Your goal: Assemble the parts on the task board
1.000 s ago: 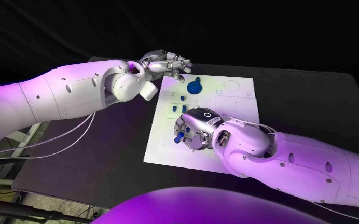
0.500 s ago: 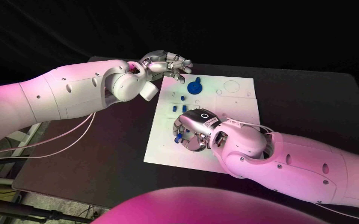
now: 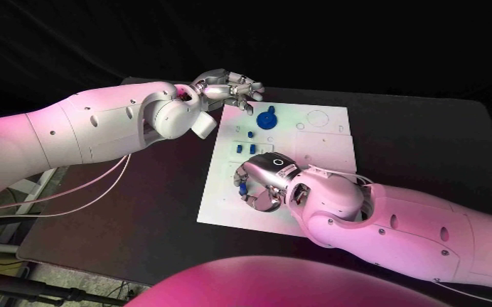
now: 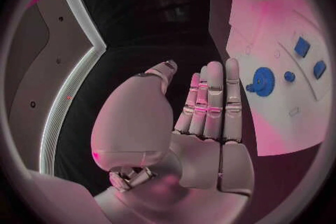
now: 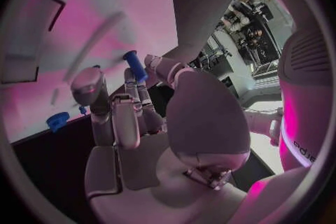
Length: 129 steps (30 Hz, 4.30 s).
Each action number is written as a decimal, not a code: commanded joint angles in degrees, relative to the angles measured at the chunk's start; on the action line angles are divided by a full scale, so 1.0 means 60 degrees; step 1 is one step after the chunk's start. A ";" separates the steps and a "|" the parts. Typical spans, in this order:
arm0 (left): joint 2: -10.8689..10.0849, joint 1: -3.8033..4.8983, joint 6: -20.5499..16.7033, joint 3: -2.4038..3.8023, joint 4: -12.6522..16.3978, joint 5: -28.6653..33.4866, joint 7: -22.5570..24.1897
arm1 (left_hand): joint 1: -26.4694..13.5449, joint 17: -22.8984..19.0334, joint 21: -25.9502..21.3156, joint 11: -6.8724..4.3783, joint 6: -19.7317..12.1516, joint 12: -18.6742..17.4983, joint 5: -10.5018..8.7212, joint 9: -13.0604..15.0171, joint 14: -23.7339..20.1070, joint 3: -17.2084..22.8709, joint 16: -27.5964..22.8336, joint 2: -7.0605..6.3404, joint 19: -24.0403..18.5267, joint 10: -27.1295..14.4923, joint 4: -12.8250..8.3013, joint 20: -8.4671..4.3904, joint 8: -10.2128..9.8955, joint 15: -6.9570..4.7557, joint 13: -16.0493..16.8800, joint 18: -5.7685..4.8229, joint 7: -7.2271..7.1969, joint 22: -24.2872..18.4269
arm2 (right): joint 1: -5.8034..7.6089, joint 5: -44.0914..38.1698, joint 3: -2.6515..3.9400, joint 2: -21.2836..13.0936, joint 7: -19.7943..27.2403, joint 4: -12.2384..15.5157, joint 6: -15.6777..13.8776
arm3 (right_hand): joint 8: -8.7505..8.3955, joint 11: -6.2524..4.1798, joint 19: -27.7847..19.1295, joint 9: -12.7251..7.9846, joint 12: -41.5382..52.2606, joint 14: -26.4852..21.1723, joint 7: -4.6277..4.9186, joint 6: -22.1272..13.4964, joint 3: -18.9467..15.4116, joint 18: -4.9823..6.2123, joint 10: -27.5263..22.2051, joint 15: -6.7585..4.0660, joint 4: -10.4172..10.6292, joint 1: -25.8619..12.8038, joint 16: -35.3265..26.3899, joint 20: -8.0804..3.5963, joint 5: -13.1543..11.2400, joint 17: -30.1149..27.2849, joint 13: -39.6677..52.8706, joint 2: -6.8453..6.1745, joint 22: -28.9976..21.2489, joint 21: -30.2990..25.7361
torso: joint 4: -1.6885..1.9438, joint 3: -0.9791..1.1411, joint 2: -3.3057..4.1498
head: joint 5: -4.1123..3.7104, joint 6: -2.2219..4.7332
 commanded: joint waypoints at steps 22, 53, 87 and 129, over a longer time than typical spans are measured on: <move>-0.0197 -0.0006 -0.0236 -0.0030 0.0086 0.0094 0.0499 | 0.0092 0.0013 -0.0042 -0.0005 -0.0086 -0.0044 0.0033 0.0020 -0.0043 -0.0091 0.0058 0.0086 0.0037 -0.0090 -0.0016 0.0048 -0.0059 0.0048 0.0032 0.0103 0.0028 -0.0019 | 0.1266 0.4788 0.0190 -0.3783 0.1494 0.1685 -0.1885 | 0.1215 -0.0671 0.0711 -0.0525 0.3002 0.0462 -0.0403 -0.0341 -0.2663 -0.0023 0.2229 -0.0513 0.2642 0.1355 0.0327 -0.0434 -0.0169 0.0544 0.0469 0.0669 0.0620 0.1010 | -0.0074 -0.0030 -0.0069 | -0.0825 0.0137; -0.0217 -0.0026 -0.0170 -0.0058 0.0109 0.0335 0.0909 | 0.0085 0.0004 -0.0065 0.0004 -0.0073 -0.0042 -0.0020 0.0044 -0.0098 -0.0212 0.0037 0.0085 0.0008 -0.0099 0.0044 0.0056 -0.0051 0.0061 0.0064 0.0096 0.0034 -0.0042 | 0.0363 0.4246 0.0012 -0.5815 -0.1920 0.2287 -0.1068 | 0.1792 -0.0965 0.1512 0.0463 1.3242 0.0999 -0.0731 -0.0256 -0.4256 -0.0484 0.5353 -0.0755 0.2685 -0.0623 0.1321 -0.0716 0.0195 0.3065 1.2993 0.0502 0.1773 0.3595 | -0.0124 -0.0056 -0.0100 | -0.1428 0.0136; -0.0228 -0.0028 -0.0015 -0.0084 0.0103 0.0288 0.0632 | 0.0082 0.0005 -0.0069 0.0005 -0.0072 -0.0042 -0.0001 0.0051 -0.0101 -0.0243 0.0041 0.0104 0.0003 -0.0102 0.0072 0.0057 -0.0050 0.0062 0.0074 0.0097 0.0034 -0.0048 | -0.0056 0.3425 0.0010 -0.4762 -0.2425 0.1911 -0.0976 | 0.1862 -0.0991 0.1523 0.0528 1.3255 0.0999 -0.0768 -0.0134 -0.4559 -0.0495 0.5367 -0.0771 0.2700 -0.0736 0.1321 -0.0727 0.0175 0.3065 1.3026 0.0678 0.1795 0.3659 | -0.0126 -0.0048 -0.0104 | -0.1359 0.0061; -0.0216 -0.0027 0.0199 -0.0097 0.0123 0.0201 0.0450 | 0.0056 0.0004 -0.0074 0.0012 -0.0074 -0.0052 -0.0001 0.0059 -0.0115 -0.0290 0.0041 0.0138 -0.0004 -0.0128 0.0128 0.0061 -0.0052 0.0068 0.0084 0.0095 0.0038 -0.0056 | 0.0050 0.4667 0.0046 -0.4337 -0.2235 0.2389 -0.2563 | 0.2076 -0.1371 0.1602 0.0875 1.3373 0.0999 -0.1183 0.0804 -0.2800 -0.0550 0.5487 -0.1102 0.2640 0.0170 0.1321 -0.1035 0.1805 0.3065 1.3212 0.1008 0.1869 0.3968 | -0.0121 -0.0062 -0.0095 | -0.1418 0.0078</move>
